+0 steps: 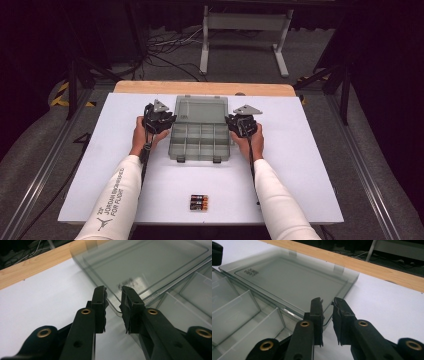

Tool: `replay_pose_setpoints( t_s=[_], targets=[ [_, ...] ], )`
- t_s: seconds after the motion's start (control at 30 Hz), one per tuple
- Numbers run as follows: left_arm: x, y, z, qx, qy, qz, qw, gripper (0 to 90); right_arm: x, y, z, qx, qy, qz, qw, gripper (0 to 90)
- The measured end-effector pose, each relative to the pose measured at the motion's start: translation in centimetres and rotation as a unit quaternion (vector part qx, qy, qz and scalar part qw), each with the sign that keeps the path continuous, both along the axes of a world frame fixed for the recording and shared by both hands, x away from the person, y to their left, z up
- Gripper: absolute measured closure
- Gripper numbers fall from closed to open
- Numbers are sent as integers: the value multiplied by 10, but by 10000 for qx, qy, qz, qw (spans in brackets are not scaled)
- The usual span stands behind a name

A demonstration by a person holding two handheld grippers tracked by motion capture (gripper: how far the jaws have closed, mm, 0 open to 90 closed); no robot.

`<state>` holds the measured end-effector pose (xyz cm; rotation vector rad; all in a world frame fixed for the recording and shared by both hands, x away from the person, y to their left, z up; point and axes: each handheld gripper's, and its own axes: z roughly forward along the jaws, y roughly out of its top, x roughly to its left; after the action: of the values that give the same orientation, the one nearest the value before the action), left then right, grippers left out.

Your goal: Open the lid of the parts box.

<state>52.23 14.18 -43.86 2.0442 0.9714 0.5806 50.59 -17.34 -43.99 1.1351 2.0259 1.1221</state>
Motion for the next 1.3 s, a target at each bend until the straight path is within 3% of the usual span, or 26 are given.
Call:
replay_pose_setpoints(
  t_s=[0.43, 0.77, 1.3],
  targets=[
    [-12, 4, 11, 73, -140, -153, 9998, 734, -6, 1, 6, -60, -70, 151, 9998, 786],
    [-31, 16, 22, 166, -302, -327, 9989, 722, -20, 1, 12, -41, -115, 462, 9989, 782],
    [-67, 23, 37, 251, -704, -810, 9939, 682, -49, -11, 22, 63, -278, 899, 9955, 770]
  ],
)
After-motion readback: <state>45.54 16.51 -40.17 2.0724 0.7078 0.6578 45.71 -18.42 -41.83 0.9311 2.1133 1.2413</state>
